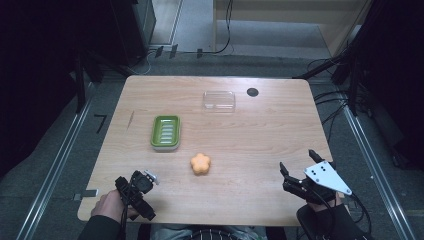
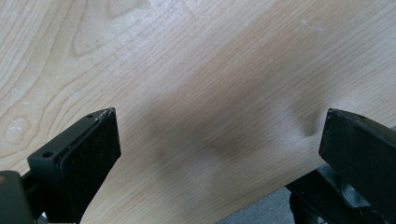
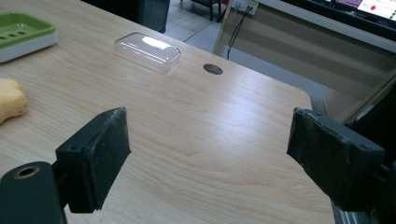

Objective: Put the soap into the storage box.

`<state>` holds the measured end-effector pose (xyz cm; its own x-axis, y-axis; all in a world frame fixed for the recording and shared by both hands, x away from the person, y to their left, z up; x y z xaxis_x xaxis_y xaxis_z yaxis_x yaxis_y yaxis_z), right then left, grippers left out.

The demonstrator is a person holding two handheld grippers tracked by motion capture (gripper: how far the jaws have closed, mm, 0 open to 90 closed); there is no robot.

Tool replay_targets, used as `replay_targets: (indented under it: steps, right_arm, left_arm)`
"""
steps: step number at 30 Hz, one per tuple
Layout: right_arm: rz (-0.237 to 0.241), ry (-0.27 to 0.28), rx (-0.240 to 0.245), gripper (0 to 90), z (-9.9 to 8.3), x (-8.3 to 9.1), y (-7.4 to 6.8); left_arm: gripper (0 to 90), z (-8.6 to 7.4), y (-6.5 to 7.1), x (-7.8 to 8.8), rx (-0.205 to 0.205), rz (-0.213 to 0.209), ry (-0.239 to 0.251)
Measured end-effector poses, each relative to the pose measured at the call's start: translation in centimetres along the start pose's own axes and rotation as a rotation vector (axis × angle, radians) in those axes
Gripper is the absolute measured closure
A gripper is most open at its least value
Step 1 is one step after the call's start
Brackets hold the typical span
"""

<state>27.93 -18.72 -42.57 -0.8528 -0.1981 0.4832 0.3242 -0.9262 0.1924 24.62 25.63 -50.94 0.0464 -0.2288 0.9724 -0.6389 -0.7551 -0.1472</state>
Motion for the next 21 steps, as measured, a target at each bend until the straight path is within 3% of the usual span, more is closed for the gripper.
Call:
replay_targets:
  steps: [12,15,16,21]
  right_arm:
    - [-0.004,0.000,0.000,13.4,-0.1,0.1,0.0]
    - [-0.004,-0.001,0.000,13.4,-0.1,0.2,0.0]
    - [-0.004,-0.002,0.002,13.4,-0.1,0.2,0.0]
    - [-0.005,-0.003,0.005,13.3,-0.1,0.2,0.0]
  left_arm:
    - [0.0,0.2,0.0,0.2,0.003,0.001,0.009]
    - [0.0,0.4,-0.1,0.6,0.009,-0.002,0.048]
    - [0.0,0.5,-0.1,0.8,0.009,-0.020,0.062]
    - [0.0,1.0,-0.1,1.1,0.013,-0.024,0.076]
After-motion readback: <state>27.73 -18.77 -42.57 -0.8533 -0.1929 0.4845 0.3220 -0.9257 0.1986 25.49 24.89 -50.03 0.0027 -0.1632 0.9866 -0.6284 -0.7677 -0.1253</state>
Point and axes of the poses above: each handheld gripper's, and its own axes: x roughly backward along the jaws, z roughly out of its top, y roughly to its right, the point moved 6 cm from there along -x, roughly forward along the jaws, and after that the axes turned 9 degrees about -y, right-handed, at the moved point
